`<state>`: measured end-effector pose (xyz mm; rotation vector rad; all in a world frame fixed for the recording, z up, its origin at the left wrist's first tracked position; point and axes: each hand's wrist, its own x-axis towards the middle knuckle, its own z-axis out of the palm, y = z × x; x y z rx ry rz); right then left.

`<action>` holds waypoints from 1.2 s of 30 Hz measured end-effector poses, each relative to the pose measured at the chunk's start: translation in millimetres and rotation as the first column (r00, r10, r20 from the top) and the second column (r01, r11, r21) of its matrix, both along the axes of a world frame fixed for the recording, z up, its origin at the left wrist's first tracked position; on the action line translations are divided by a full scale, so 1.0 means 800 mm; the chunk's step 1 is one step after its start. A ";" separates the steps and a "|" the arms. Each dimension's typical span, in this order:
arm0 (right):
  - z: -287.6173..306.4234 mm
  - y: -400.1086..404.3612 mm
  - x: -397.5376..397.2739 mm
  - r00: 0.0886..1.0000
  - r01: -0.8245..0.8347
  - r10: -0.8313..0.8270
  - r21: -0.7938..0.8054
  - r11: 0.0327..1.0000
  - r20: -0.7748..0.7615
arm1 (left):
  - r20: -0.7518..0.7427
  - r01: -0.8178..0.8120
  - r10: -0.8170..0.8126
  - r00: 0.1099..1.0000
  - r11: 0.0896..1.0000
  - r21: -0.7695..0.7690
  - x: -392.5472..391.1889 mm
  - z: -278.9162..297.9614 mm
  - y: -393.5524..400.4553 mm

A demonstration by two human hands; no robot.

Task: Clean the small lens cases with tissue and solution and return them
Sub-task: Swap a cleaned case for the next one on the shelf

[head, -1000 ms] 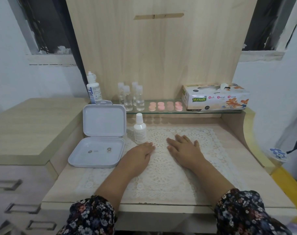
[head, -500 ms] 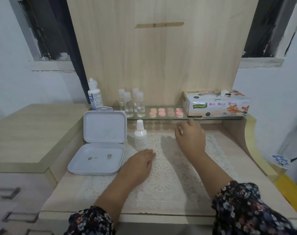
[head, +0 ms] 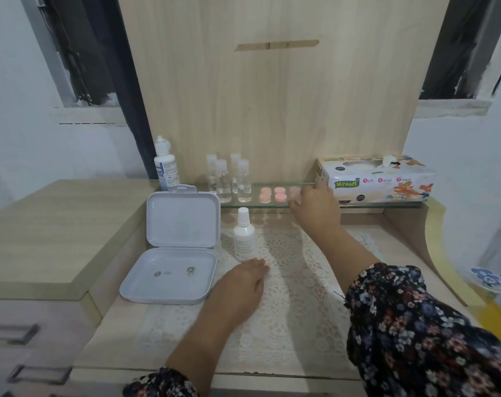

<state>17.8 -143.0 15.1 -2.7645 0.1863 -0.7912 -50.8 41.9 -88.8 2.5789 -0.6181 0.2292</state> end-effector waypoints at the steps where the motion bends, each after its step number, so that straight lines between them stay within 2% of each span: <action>1: -0.001 0.000 0.001 1.000 0.000 0.000 0.001 1.000 -0.004 | -0.004 0.000 0.000 1.000 1.000 -0.001 0.000 -0.001 0.000; 14: -0.003 0.000 0.008 1.000 0.005 -0.005 0.060 0.998 -0.007 | 0.006 -0.006 0.006 1.000 1.000 -0.004 0.000 0.000 0.000; 20: -0.013 -0.002 -0.015 0.989 -0.072 0.043 0.213 0.974 0.139 | 0.014 -0.006 0.006 1.000 1.000 -0.014 0.000 -0.001 0.001; 24: -0.029 -0.008 -0.044 0.959 -0.194 0.117 0.299 0.934 0.258 | 0.020 0.001 -0.001 1.000 1.000 -0.014 -0.001 0.000 0.001; 27: -0.043 -0.011 -0.071 0.950 -0.305 0.248 0.398 0.865 0.189 | 0.016 -0.002 0.002 1.000 1.000 -0.015 -0.001 0.000 0.001; 31: -0.065 -0.019 -0.099 0.919 -0.383 0.383 0.437 0.814 0.092 | 0.020 -0.006 0.007 1.000 1.000 -0.015 -0.002 0.000 0.001; 36: -0.096 -0.035 -0.111 0.874 -0.399 0.475 0.411 0.820 -0.099 | 0.007 -0.021 0.021 1.000 1.000 -0.009 -0.003 0.001 -0.001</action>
